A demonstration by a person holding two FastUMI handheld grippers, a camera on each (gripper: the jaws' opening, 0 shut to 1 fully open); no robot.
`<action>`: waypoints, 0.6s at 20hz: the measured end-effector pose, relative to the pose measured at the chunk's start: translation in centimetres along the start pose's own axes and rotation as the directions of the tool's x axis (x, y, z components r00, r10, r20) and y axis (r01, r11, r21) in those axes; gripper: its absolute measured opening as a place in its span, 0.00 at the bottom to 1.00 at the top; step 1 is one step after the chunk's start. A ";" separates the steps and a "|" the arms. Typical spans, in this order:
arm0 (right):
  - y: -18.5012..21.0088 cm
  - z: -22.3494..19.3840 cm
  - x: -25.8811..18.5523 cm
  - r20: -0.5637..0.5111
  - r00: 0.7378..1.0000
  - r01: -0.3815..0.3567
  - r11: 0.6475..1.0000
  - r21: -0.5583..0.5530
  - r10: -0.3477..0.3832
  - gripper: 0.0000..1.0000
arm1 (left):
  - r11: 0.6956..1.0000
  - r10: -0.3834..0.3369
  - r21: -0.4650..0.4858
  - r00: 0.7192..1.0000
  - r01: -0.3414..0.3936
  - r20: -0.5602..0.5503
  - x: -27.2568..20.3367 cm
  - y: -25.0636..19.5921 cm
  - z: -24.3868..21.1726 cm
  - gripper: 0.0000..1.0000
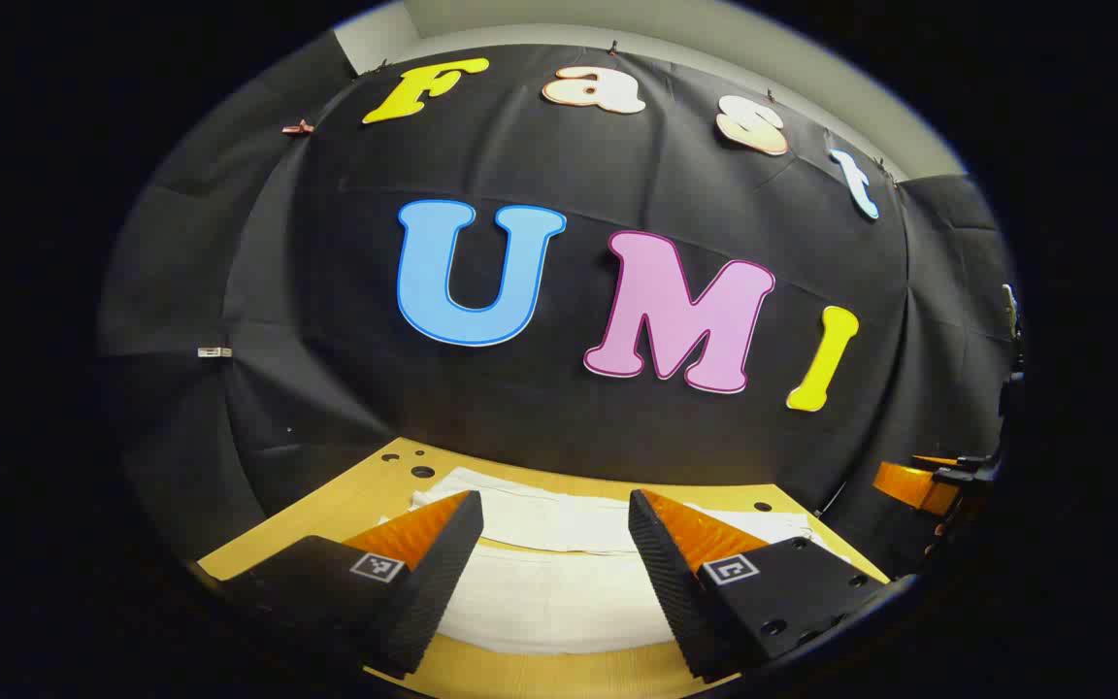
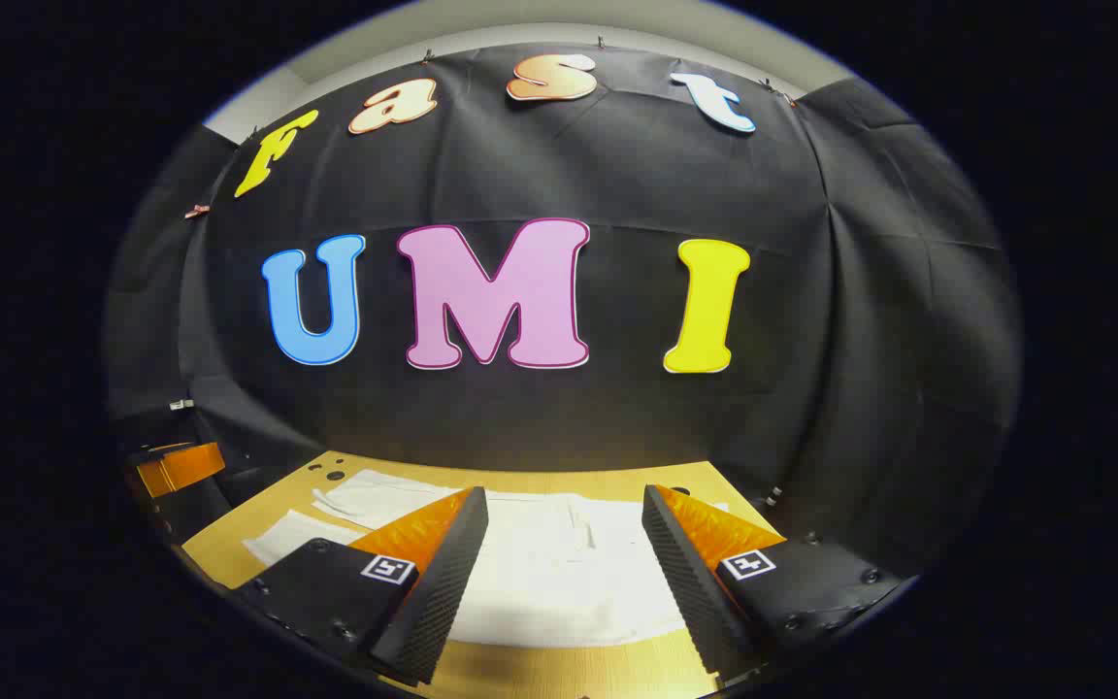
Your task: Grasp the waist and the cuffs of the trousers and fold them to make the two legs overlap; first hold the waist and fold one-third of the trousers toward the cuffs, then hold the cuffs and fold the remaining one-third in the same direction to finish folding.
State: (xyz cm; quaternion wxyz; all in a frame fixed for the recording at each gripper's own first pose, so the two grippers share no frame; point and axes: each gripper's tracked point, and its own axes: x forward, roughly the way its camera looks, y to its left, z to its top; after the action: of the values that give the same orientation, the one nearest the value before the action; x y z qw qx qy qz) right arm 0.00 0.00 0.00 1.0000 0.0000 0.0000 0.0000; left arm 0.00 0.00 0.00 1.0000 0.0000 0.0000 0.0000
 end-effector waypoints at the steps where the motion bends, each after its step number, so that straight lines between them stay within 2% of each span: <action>1: -0.2 -0.1 0.1 -0.003 1.000 0.000 1.000 0.007 0.000 0.98 | 1.000 0.004 0.003 1.000 -0.004 -0.003 -0.1 0.1 -0.2 0.96; 12: -1.7 -1.1 1.1 -0.040 0.999 -0.037 0.998 -0.045 0.036 0.98 | 0.999 0.017 0.043 0.999 -0.015 -0.028 0.0 -1.3 -1.1 0.95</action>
State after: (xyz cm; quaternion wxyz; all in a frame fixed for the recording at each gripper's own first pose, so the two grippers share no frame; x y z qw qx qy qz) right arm 1.07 -1.74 -1.12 0.9994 -0.0229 0.0198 0.0183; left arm -0.02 -1.25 -1.15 0.9996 0.0214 0.0140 0.0080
